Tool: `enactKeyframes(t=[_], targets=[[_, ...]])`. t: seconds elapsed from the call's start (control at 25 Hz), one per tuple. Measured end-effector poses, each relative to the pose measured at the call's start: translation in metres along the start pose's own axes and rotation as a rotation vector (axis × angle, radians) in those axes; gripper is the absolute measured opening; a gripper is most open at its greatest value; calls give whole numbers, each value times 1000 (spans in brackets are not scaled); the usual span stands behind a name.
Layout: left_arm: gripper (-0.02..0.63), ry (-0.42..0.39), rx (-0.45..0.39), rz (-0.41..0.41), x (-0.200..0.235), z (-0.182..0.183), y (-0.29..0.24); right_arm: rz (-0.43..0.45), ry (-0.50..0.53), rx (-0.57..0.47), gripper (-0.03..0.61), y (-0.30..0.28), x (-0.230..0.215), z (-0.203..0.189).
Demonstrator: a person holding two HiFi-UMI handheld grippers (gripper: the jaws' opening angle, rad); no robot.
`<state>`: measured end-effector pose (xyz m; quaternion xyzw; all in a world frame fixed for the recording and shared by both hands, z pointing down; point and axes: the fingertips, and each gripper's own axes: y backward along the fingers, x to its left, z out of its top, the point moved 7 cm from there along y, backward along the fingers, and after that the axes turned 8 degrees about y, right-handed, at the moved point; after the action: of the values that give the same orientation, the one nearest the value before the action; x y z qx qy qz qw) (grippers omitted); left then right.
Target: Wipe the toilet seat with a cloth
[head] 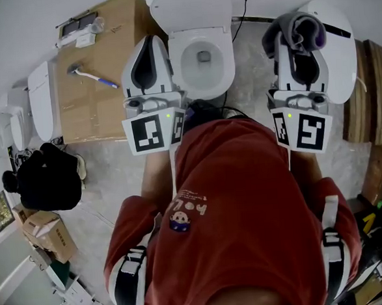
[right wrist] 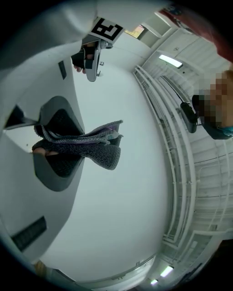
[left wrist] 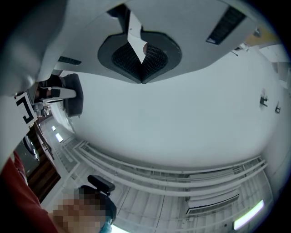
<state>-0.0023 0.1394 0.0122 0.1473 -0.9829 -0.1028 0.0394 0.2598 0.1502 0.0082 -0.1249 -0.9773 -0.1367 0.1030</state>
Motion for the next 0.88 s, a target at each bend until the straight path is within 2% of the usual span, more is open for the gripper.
enactKeyframes(t=[0.2,0.88], targets=[[14,-21,-6,10,0,-4,0,5,-1,19,78,-1,-2,-7],[14,-13,0,0,-5,-10,-18,9,23,40,78,-13,-12,-18]])
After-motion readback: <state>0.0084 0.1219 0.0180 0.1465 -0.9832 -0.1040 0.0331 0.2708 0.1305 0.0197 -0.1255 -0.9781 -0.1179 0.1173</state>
